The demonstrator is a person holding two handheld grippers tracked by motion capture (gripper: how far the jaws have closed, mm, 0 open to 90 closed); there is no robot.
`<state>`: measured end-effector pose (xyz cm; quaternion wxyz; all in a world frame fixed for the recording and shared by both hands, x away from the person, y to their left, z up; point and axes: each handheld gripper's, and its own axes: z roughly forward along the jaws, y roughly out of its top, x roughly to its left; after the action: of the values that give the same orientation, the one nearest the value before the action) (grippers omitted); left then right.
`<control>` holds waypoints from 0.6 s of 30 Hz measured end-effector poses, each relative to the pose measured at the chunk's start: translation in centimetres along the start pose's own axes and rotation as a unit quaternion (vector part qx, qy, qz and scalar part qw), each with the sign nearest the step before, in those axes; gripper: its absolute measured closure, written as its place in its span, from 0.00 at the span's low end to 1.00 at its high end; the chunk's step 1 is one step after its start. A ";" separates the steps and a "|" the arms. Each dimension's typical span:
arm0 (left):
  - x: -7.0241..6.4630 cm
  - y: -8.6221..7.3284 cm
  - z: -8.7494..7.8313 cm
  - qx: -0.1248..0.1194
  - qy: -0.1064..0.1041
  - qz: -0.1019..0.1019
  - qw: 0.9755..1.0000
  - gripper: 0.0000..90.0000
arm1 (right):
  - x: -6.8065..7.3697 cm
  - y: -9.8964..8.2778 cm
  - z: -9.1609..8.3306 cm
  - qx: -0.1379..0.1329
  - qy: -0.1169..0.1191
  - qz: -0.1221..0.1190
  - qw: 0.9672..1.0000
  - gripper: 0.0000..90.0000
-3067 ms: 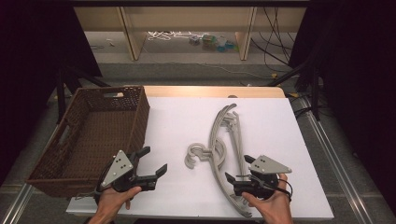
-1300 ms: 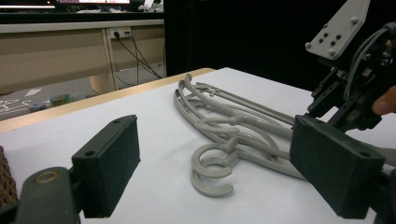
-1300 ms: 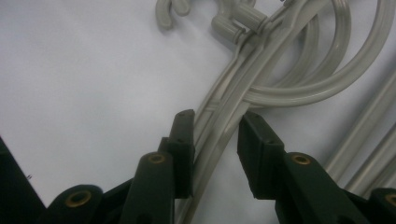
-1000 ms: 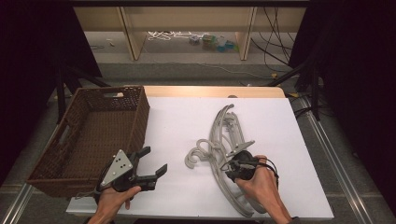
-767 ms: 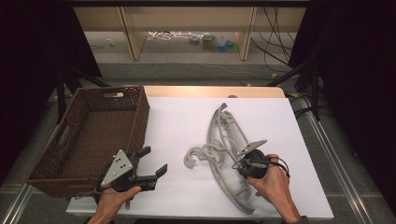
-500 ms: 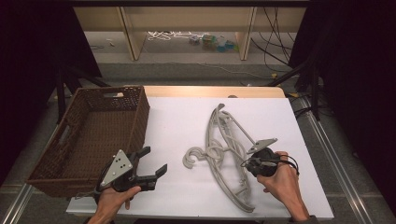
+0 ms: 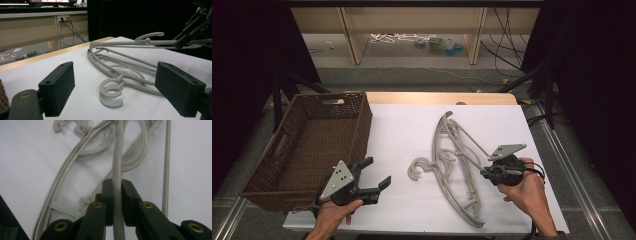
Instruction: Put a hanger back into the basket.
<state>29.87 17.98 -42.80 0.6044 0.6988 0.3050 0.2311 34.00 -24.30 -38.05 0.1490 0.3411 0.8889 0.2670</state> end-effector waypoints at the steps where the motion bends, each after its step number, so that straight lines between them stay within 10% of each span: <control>1: 0.0 0.0 0.0 0.000 0.000 0.000 1.000 0.18 | -0.1 0.0 -0.1 -0.011 -0.002 0.004 1.000 0.92; 12: -0.4 -0.3 0.6 0.026 0.000 0.008 1.000 0.18 | -0.1 0.2 -1.4 -0.056 0.037 -0.009 0.998 0.92; 18: -0.9 -0.3 1.3 0.038 -0.015 0.056 0.998 0.18 | 0.8 0.6 -0.9 -0.061 0.078 -0.020 0.995 0.92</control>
<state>30.03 16.45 -43.28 0.5683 0.7406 0.2646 0.2421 33.35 -23.71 -36.99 0.1048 0.2912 0.8867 0.3436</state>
